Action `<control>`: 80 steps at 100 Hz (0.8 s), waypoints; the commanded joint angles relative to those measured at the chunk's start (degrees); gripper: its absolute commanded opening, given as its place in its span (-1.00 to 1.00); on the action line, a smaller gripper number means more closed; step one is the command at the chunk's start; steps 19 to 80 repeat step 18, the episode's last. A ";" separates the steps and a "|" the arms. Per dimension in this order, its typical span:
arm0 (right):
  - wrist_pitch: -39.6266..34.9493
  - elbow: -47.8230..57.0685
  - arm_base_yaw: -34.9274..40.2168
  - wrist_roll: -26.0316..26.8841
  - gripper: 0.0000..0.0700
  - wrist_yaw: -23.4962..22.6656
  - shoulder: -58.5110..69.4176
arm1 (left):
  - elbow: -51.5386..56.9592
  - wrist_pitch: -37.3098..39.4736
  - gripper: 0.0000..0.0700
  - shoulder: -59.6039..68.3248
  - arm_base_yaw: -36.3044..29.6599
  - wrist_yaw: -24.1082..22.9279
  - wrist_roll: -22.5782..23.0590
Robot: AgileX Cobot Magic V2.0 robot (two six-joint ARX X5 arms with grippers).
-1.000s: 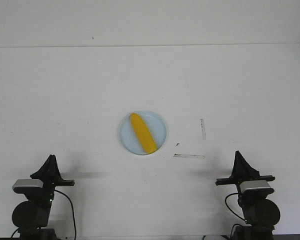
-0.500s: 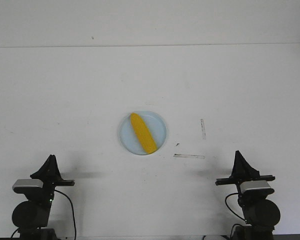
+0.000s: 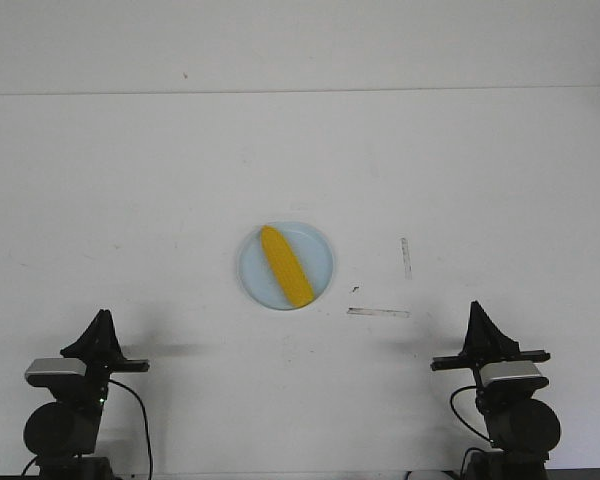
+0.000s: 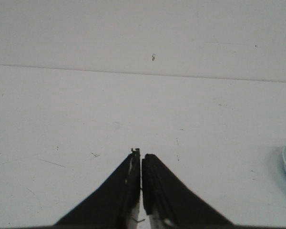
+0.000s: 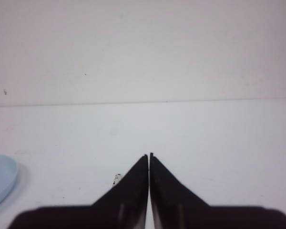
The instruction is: Place corn on plate with both arms
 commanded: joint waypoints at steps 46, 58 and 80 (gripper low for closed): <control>0.74 -0.07 0.04 -0.26 -0.99 0.20 -0.04 | -1.18 0.72 -1.00 -0.09 0.02 -0.04 -0.11; 0.74 -0.07 0.04 -0.26 -0.99 0.20 -0.04 | -1.18 0.72 -1.00 -0.09 0.02 -0.04 -0.11; 0.74 -0.07 0.04 -0.26 -0.99 0.20 -0.04 | -1.18 0.72 -1.00 -0.09 0.02 -0.04 -0.11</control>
